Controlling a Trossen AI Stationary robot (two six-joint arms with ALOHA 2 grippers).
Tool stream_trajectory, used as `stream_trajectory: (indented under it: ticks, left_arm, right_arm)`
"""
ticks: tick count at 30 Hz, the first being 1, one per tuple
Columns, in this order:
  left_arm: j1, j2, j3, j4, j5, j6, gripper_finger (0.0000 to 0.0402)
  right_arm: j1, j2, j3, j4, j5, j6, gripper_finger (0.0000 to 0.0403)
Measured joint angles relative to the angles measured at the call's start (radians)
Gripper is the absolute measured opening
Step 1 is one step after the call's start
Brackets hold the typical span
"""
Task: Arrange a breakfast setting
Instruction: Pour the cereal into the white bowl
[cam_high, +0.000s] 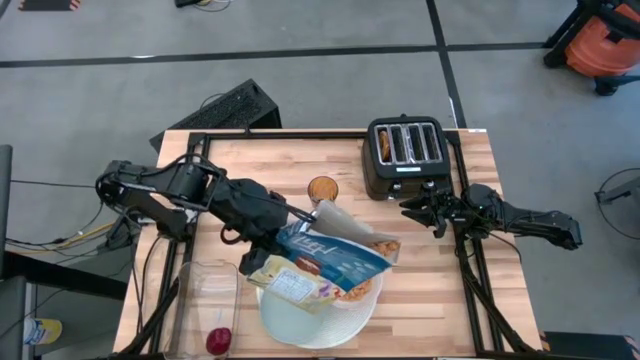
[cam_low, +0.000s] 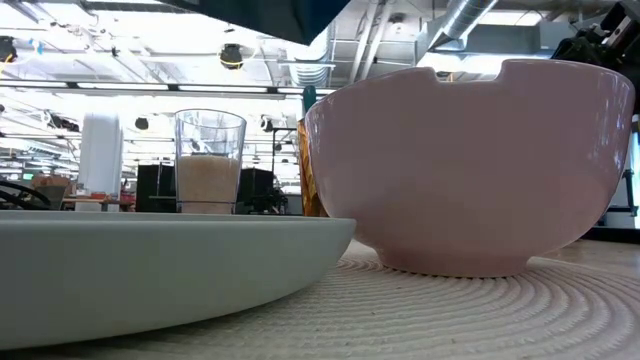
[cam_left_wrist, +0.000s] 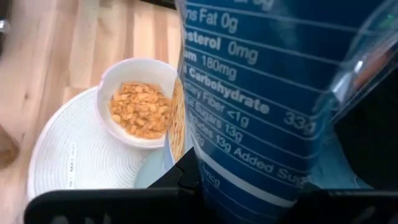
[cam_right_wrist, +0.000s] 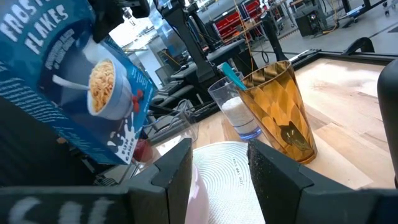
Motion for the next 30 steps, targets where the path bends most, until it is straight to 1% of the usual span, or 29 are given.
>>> stream_trajectory:
  ticks: [10,23,30]
  left_arm:
    - [-0.035,0.001,0.000,-0.008,0.015,0.006,0.0050]
    - [-0.041,0.002,0.000,-0.008,0.001,0.007,0.0050]
    - [-0.043,-0.022,0.000,-0.001,-0.049,0.006,0.0050]
  right_arm:
    - [0.000,0.000,0.000,0.000,0.000,0.000,0.0178]
    - [0.000,0.000,0.000,0.000,0.000,0.000,0.0178]
    - [0.000,0.000,0.000,0.000,0.000,0.000,0.0178]
